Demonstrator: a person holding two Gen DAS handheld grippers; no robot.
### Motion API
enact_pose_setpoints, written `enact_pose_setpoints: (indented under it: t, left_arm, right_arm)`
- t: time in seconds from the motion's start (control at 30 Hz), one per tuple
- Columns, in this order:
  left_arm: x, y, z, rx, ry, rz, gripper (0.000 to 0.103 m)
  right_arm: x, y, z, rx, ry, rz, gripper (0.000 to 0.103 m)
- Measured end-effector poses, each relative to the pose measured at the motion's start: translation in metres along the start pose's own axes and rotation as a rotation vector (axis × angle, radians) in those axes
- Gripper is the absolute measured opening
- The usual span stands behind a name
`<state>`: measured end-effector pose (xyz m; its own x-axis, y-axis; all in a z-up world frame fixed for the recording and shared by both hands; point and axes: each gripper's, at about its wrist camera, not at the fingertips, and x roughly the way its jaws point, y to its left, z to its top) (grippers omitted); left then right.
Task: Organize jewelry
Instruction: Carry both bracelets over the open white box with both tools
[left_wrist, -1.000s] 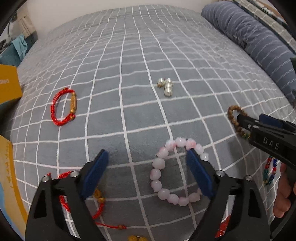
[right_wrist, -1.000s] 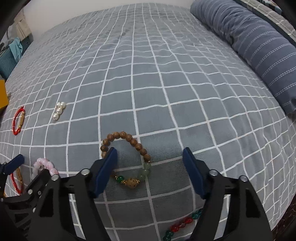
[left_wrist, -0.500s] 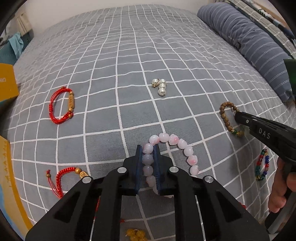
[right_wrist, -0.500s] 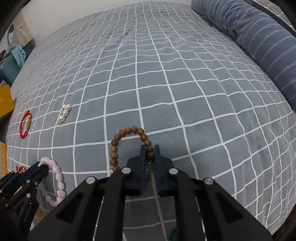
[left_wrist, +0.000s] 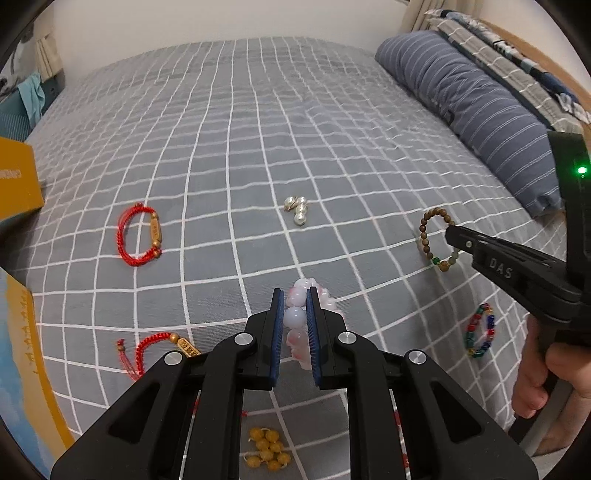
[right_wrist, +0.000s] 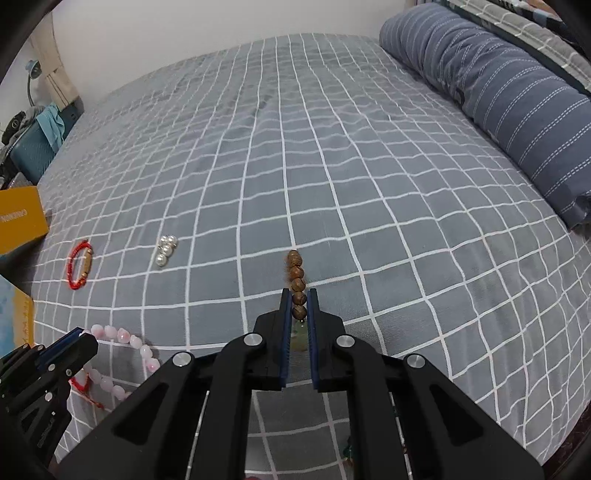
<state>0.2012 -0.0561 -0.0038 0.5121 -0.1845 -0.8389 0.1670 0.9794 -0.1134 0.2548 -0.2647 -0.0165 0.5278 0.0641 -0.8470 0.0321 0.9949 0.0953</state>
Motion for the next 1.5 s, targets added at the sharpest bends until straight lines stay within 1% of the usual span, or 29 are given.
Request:
enact_pose_setpoints:
  t: [0.13, 0.33, 0.53, 0.77, 0.9, 1.1, 1.5]
  left_arm:
    - [-0.017, -0.003, 0.000, 0.007, -0.031, -0.008, 0.012]
    - [-0.034, 0.000, 0.001, -0.001, -0.070, 0.005, 0.012]
    - [-0.045, 0.004, 0.000, -0.015, -0.085, 0.015, 0.012]
    - [-0.063, 0.010, -0.002, -0.025, -0.100, 0.025, 0.012]
    - [-0.074, 0.013, -0.005, -0.024, -0.106, 0.038, 0.012]
    - [-0.100, 0.028, -0.009, -0.042, -0.131, 0.067, 0.012]
    - [-0.158, 0.062, -0.019, -0.085, -0.175, 0.106, 0.012]
  right_arm:
    - [-0.010, 0.003, 0.000, -0.004, -0.021, 0.012, 0.007]
    - [-0.021, 0.007, 0.000, -0.012, -0.046, -0.002, 0.007]
    - [-0.031, 0.012, -0.005, -0.033, -0.060, -0.020, 0.008]
    - [-0.048, 0.022, -0.007, -0.045, -0.079, -0.019, 0.008]
    - [-0.059, 0.032, -0.008, -0.064, -0.088, -0.018, 0.008]
    - [-0.078, 0.053, -0.011, -0.082, -0.105, -0.005, 0.008]
    - [-0.116, 0.115, -0.018, -0.144, -0.138, 0.022, 0.008]
